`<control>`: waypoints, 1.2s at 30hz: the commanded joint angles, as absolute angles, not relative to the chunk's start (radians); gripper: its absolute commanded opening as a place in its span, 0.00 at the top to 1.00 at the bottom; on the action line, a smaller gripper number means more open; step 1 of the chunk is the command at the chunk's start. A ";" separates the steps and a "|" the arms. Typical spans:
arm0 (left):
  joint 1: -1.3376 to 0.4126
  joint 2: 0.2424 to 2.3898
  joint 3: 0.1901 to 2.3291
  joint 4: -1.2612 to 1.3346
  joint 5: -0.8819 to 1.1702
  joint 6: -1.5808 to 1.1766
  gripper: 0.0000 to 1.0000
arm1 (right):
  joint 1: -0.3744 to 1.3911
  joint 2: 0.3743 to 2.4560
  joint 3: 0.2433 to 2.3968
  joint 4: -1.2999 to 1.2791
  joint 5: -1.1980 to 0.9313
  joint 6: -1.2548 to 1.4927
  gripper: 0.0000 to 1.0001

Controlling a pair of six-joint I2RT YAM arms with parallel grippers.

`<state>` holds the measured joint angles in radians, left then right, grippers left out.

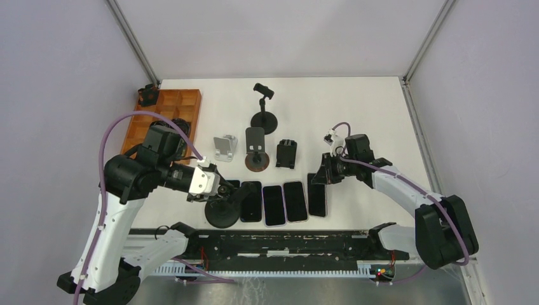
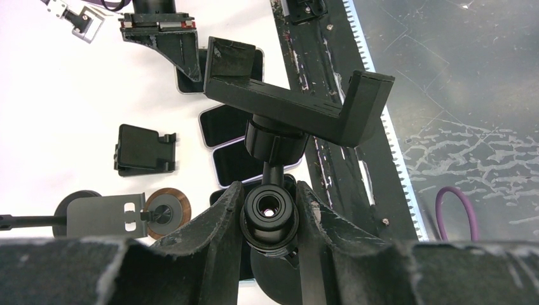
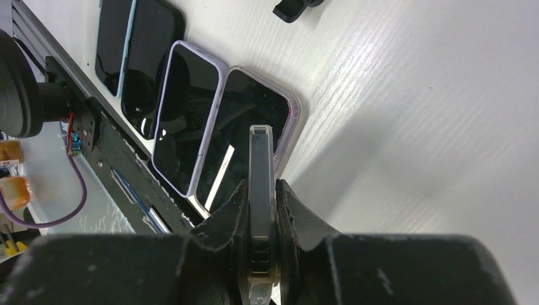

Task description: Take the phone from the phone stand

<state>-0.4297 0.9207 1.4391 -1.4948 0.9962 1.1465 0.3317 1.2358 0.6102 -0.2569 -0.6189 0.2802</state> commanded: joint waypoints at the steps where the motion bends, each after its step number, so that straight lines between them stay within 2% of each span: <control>1: -0.434 0.910 1.462 -1.461 1.050 1.196 0.98 | 0.334 1.290 0.600 -0.159 -0.556 0.262 1.00; 3: -0.435 0.910 1.462 -1.455 1.048 1.194 0.98 | 0.333 1.302 0.597 -0.157 -0.500 0.258 0.92; 5: -0.434 0.910 1.459 -1.444 1.050 1.187 0.98 | 0.334 1.298 0.594 -0.152 -0.438 0.257 0.70; 9: -0.434 0.911 1.448 -1.431 1.052 1.186 0.98 | 0.333 1.281 0.608 -0.149 -0.395 0.255 0.46; 11: -0.434 0.915 1.446 -1.427 1.054 1.184 0.98 | 0.334 1.276 0.625 -0.161 -0.386 0.249 0.39; 19: -0.434 0.928 1.454 -1.417 1.065 1.171 0.98 | 0.334 1.190 0.744 -0.259 -0.288 0.247 0.21; 21: -0.435 0.928 1.455 -1.416 1.066 1.168 0.98 | 0.335 1.141 0.770 -0.266 -0.267 0.262 0.02; 25: -0.434 0.930 1.456 -1.414 1.069 1.165 0.98 | 0.335 1.028 0.811 -0.185 -0.396 0.356 0.02; 28: -0.434 0.934 1.457 -1.415 1.079 1.169 0.98 | 0.335 0.942 0.743 0.146 -0.640 0.609 0.02; 32: -0.434 0.943 1.461 -1.414 1.100 1.170 0.98 | 0.339 0.902 0.632 0.687 -0.791 0.969 0.02; 36: -0.434 0.957 1.473 -1.414 1.118 1.167 0.98 | 0.458 0.957 0.670 0.852 -0.817 1.031 0.02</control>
